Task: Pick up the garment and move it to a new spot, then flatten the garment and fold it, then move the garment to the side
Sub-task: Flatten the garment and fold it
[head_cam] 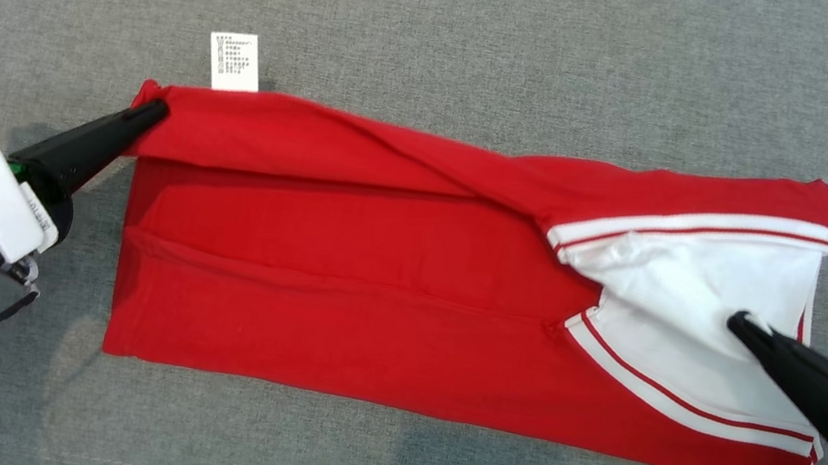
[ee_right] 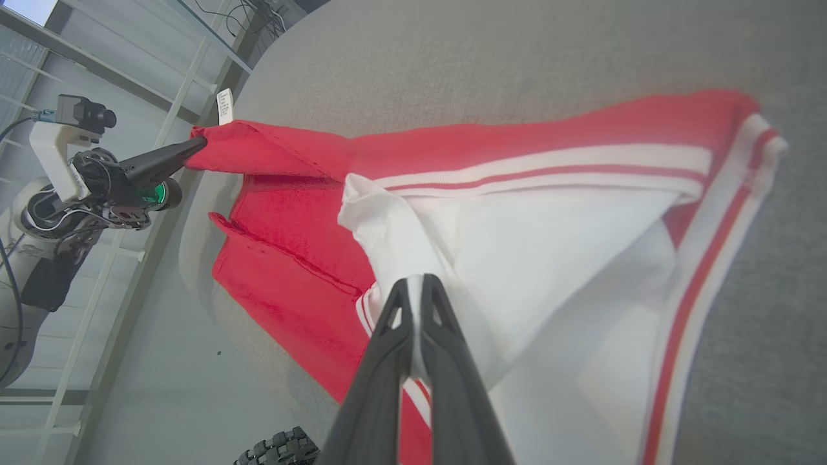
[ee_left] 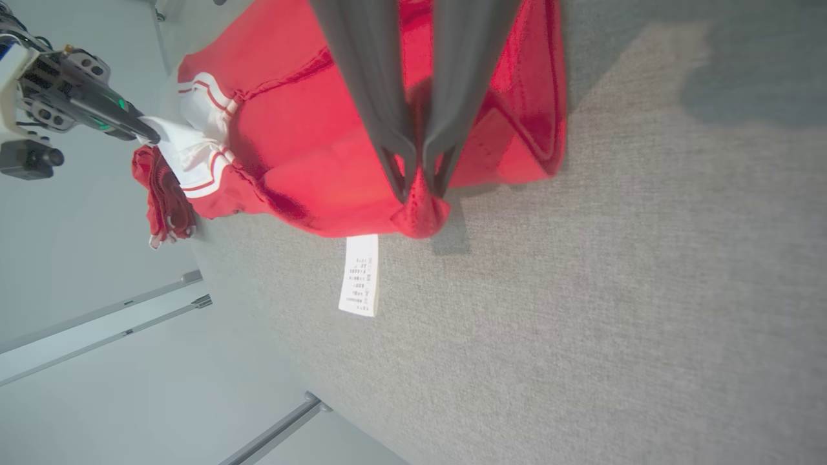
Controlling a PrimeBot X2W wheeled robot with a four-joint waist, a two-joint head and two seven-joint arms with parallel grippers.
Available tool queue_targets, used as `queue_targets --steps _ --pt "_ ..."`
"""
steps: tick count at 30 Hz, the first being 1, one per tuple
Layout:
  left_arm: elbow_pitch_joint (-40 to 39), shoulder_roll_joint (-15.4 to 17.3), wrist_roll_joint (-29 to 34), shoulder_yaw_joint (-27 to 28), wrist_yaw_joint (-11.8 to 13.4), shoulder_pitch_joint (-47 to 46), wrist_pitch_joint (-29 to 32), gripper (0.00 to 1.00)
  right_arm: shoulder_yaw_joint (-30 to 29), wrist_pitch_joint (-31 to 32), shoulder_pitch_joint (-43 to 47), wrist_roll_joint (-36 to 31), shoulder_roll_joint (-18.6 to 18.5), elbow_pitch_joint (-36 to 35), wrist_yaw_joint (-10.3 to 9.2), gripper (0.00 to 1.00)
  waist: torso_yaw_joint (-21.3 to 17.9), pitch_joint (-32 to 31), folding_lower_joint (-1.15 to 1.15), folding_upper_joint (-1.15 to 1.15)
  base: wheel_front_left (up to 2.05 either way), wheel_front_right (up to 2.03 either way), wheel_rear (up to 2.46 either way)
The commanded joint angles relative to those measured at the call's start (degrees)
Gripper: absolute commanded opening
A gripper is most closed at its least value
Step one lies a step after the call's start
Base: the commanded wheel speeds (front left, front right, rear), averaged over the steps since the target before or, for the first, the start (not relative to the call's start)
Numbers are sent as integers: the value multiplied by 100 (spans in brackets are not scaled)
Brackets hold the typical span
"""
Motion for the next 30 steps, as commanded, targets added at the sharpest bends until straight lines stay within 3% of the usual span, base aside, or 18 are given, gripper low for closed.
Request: queue_targets --steps 1,8,9,10,11,12,24,28,30 --pt "-147 297 -45 320 42 29 -43 0 -33 -103 328 19 -237 -157 -15 0 -32 -18 0 0 0 0 0" --pt "-115 196 -93 338 53 274 -162 0 -23 -201 840 -40 -66 -171 -15 0 -53 -53 0 0 0 0 0" --pt "-100 180 -92 343 55 292 -187 0 -4 -181 893 -53 -19 -137 -15 5 -57 -57 0 0 0 0 0" --pt "-88 155 -113 356 58 316 -210 0 8 -168 934 -67 35 -115 -15 44 -63 -61 0 0 0 0 0" --pt "-81 125 -139 390 64 340 -255 29 3 -178 970 -69 100 -100 -15 100 -68 -67 0 0 0 0 0" --pt "-78 97 -155 437 68 366 -325 98 4 -174 1012 -61 157 -85 -15 100 -76 -77 0 0 0 0 0" --pt "-170 -252 -427 852 -112 1289 -1046 100 -250 -392 1548 131 556 -6 -15 100 -81 -259 0 0 0 0 0" --pt "-316 -371 -235 1090 -182 1681 -1648 100 -651 -946 1668 -60 588 113 -15 100 -71 -379 0 0 0 0 0" --pt "-454 -373 172 1202 -178 1894 -2115 100 -895 -1301 1707 -435 608 388 -15 100 -47 -468 0 0 0 0 0"
